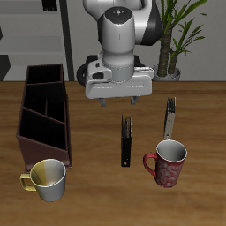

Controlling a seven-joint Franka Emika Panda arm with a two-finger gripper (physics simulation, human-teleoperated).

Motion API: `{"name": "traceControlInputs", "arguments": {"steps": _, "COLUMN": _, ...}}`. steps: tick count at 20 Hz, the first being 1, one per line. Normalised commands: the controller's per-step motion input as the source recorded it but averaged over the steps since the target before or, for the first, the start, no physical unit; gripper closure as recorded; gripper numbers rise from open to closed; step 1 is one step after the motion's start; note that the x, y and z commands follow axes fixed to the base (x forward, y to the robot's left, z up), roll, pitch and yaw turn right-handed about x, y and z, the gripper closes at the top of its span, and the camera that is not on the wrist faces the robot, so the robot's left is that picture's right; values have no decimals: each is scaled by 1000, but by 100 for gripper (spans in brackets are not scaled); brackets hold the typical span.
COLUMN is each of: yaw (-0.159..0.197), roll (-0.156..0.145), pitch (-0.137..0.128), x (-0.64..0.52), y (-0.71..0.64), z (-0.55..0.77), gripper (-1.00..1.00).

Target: Place the black book into the right desk caddy's right compartment

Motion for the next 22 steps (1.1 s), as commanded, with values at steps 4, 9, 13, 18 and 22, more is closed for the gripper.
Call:
{"name": "traceControlInputs", "arguments": {"steps": 4, "yaw": 5, "roll": 8, "pitch": 28, "x": 154, "y": 72, "z": -218, "gripper": -100}}
{"name": "traceControlInputs", "arguments": {"steps": 9, "yaw": -6, "roll": 1, "pitch": 23, "x": 142, "y": 40, "z": -190, "gripper": -100}}
{"name": "traceControlInputs", "arguments": {"steps": 13, "yaw": 18, "roll": 26, "pitch": 17, "x": 80, "y": 189, "z": -263, "gripper": -100}}
{"name": "traceControlInputs", "arguments": {"steps": 18, "yaw": 18, "roll": 22, "pitch": 28, "x": 34, "y": 158, "z": -304, "gripper": -100}}
{"name": "traceControlInputs", "arguments": {"steps": 22, "yaw": -30, "roll": -2, "pitch": 72, "x": 83, "y": -4, "z": -471, "gripper": -100}}
